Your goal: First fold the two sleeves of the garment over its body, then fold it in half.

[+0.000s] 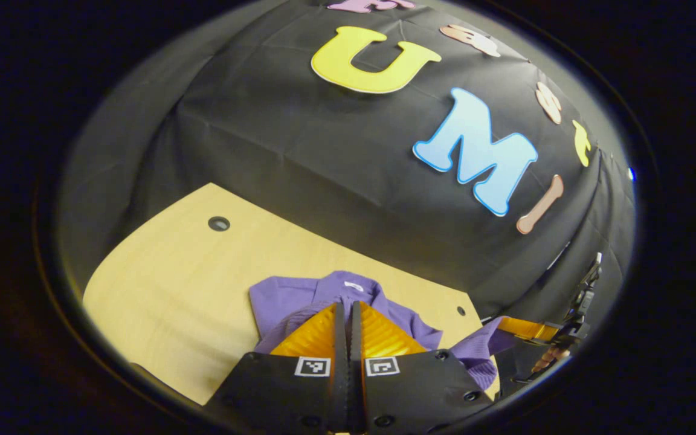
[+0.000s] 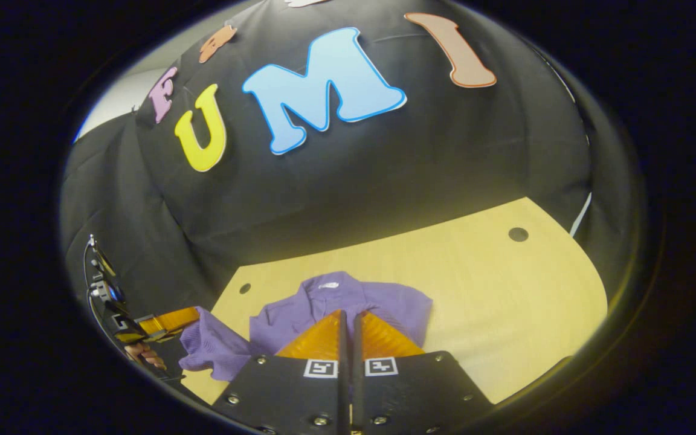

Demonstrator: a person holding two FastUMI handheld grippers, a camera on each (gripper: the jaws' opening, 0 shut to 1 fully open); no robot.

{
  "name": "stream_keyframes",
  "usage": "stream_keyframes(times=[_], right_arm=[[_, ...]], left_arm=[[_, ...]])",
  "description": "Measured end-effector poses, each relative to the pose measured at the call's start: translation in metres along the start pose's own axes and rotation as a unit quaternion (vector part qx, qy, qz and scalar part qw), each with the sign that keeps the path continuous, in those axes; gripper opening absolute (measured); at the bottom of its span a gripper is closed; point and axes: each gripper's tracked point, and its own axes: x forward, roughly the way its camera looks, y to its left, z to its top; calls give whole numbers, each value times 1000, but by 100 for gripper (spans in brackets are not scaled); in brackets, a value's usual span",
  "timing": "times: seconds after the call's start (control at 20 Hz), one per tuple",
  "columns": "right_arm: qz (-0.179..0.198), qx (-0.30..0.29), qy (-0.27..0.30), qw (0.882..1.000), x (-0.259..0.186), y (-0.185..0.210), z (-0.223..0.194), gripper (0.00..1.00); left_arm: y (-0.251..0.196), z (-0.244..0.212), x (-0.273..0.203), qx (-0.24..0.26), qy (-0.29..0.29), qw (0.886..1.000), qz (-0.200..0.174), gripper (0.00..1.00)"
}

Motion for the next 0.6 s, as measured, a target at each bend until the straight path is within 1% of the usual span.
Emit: stream_keyframes(times=[0.1, 0.2, 0.45, 0.6], right_arm=[[1, 3, -1, 1000, 18, -8, 14, 2], [5, 6, 1, 1000, 38, -12, 24, 2], [-3, -8, -2, 1000, 89, -27, 45, 2], [-12, -4, -2, 1000, 113, -35, 47, 2]], left_arm=[[3, 19, 20, -5, -20, 1000, 6, 7], [7, 31, 41, -3, -27, 1000, 13, 7], [10, 45, 97, 30, -30, 998, 35, 7], [11, 47, 120, 57, -32, 997, 43, 6]])
